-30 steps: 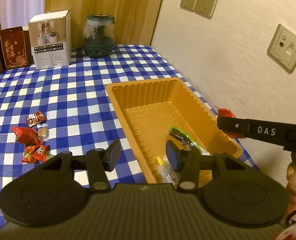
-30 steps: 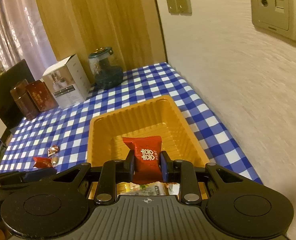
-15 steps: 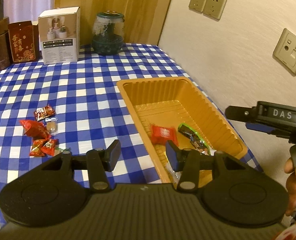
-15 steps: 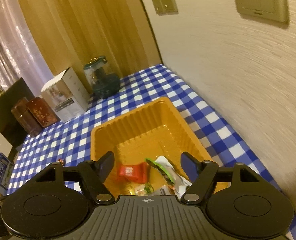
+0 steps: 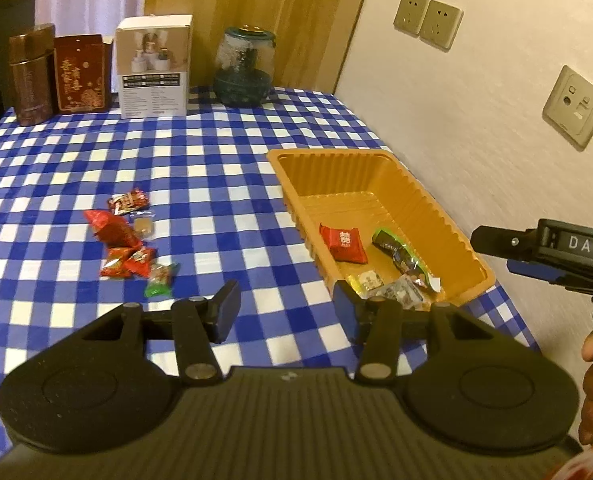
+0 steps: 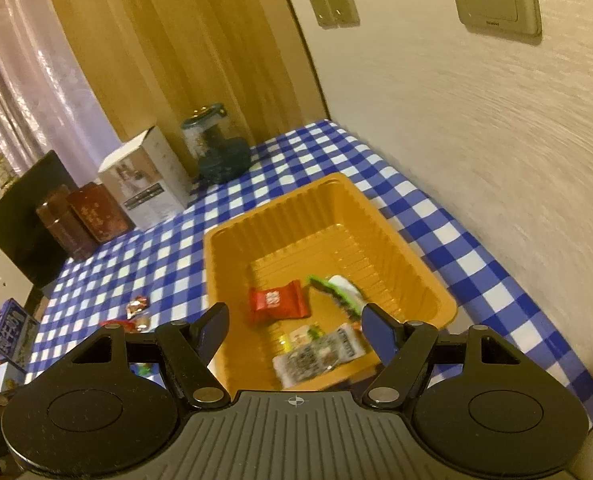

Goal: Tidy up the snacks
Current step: 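Open the right gripper to drop the red candy packet into the tray, then move both tools back toward the pile of wrapped sweets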

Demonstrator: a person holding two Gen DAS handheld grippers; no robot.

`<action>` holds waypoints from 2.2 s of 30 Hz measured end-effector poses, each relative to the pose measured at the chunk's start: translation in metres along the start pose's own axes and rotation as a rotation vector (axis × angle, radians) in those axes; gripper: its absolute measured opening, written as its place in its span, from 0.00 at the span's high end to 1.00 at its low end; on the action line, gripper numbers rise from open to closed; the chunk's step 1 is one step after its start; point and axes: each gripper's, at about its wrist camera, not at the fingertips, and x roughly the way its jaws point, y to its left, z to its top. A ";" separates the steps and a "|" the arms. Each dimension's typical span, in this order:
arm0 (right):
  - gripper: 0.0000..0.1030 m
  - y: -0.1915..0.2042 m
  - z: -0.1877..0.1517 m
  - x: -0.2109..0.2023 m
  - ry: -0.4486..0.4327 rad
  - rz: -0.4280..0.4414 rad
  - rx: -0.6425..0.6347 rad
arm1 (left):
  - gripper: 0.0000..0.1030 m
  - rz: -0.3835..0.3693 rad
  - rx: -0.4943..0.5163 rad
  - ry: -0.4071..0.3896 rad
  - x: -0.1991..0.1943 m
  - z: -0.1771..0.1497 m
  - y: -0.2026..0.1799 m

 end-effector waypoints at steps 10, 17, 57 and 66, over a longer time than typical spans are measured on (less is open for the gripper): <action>0.29 0.039 -0.025 -0.025 -0.011 0.030 -0.054 | 0.50 0.037 -0.006 -0.027 -0.043 -0.024 0.021; 0.29 0.061 -0.040 -0.030 0.008 0.053 -0.082 | 0.48 0.075 -0.040 -0.047 -0.066 -0.032 0.046; 0.29 0.152 -0.072 0.056 0.068 0.132 -0.237 | 0.28 0.203 0.004 -0.019 -0.031 -0.016 0.148; 0.29 0.164 -0.087 0.114 0.068 0.111 -0.247 | 0.28 0.197 0.054 -0.007 0.013 -0.010 0.177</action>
